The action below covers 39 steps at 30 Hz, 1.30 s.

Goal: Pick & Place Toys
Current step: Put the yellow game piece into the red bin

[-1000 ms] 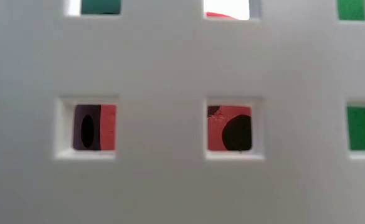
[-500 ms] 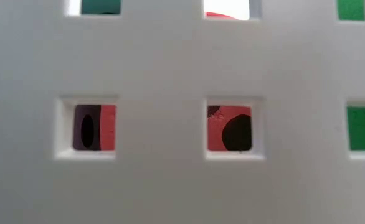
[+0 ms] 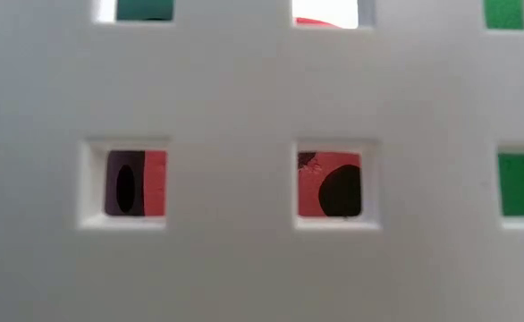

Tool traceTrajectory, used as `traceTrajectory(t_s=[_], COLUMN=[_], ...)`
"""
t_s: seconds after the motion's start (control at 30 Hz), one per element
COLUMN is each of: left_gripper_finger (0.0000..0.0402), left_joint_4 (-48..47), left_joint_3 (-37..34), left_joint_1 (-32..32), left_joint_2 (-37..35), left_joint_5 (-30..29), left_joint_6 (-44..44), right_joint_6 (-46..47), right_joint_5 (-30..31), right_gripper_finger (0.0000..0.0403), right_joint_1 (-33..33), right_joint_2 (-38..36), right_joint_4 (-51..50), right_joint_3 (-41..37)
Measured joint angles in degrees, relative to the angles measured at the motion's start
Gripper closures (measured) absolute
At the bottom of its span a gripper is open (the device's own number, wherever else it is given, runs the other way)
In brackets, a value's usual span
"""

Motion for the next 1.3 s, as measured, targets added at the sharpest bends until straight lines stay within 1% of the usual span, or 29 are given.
traceTrajectory(t_s=[0.13, 0.3, 0.6, 1.03, 1.17, 1.3], left_gripper_finger=[0.0123, 0.0123, 0.0123, 0.0123, 0.0123, 0.0123], left_joint_4=[0.00, 0.00, -0.36, -0.49, -0.49, -0.48], left_joint_3=[0.00, 0.00, 0.00, 0.00, 0.00, 0.00], left_joint_1=[0.01, 0.04, 0.02, 0.02, 0.02, 0.02], left_joint_2=[0.00, -0.02, -0.11, -0.33, -0.33, -0.33], left_joint_5=[0.00, 0.00, 0.02, 0.04, 0.04, 0.04], left_joint_6=[0.00, 0.02, 0.02, 0.02, -0.08, -1.37], right_joint_6=[0.33, 0.68, 0.57, 0.61, 0.62, 0.96], right_joint_5=[-0.55, -1.13, -0.99, 0.76, 3.12, 8.41], right_gripper_finger=[0.0236, 0.0260, 0.0269, 0.0271, 0.0271, 0.0271], right_joint_1=[0.01, 0.05, 0.05, 0.16, 0.14, -0.53], right_joint_2=[0.00, 0.00, -1.37, -13.92, -16.81, -19.71], right_joint_4=[-0.01, -0.72, -0.78, -4.77, -6.89, -9.25], right_joint_3=[-0.03, -0.05, 0.72, 2.69, 4.69, 6.82])
